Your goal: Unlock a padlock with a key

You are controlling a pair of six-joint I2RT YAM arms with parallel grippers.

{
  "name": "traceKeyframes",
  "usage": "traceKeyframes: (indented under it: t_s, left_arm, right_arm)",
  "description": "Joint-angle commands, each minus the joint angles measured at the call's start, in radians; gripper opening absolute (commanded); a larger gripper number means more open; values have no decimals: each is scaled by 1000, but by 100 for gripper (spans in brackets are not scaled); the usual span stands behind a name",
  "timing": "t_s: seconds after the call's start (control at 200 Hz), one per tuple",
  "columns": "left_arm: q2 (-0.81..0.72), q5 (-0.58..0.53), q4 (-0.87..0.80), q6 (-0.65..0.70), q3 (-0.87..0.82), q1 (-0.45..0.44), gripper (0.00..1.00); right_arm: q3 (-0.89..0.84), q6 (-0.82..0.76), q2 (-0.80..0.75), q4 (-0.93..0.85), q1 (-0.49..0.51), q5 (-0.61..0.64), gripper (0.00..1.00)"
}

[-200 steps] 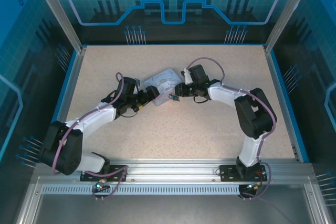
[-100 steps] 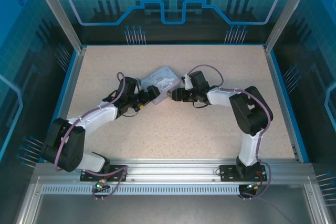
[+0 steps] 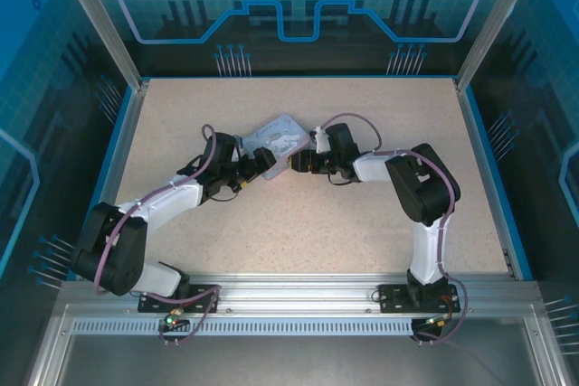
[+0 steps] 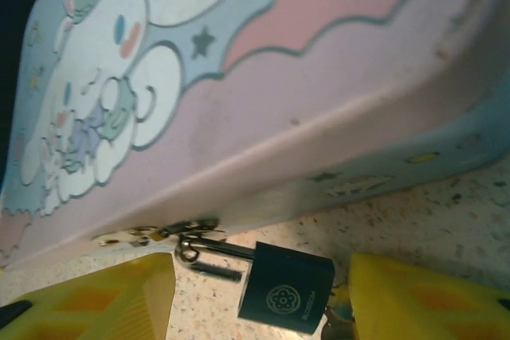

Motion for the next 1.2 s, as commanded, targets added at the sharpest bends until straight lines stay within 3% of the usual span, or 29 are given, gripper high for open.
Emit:
traceKeyframes:
  t_s: [0.0, 0.395, 0.57, 0.74, 1.196]
  left_arm:
    - [11, 26, 20, -14, 17, 9, 99]
    - [-1, 21, 14, -12, 10, 10, 99]
    - [-9, 24, 13, -16, 5, 9, 99]
    - [-19, 22, -1, -9, 15, 10, 99]
    - [-25, 23, -7, -6, 18, 10, 99]
  right_arm:
    - [-14, 16, -2, 56, -5, -81, 60]
    - [-138, 31, -100, 119, 40, -264, 59]
    - [-199, 23, -176, 102, 21, -151, 59]
    - [-129, -5, -164, 0, -1, -63, 60]
    - [-54, 11, -29, 18, 15, -40, 59]
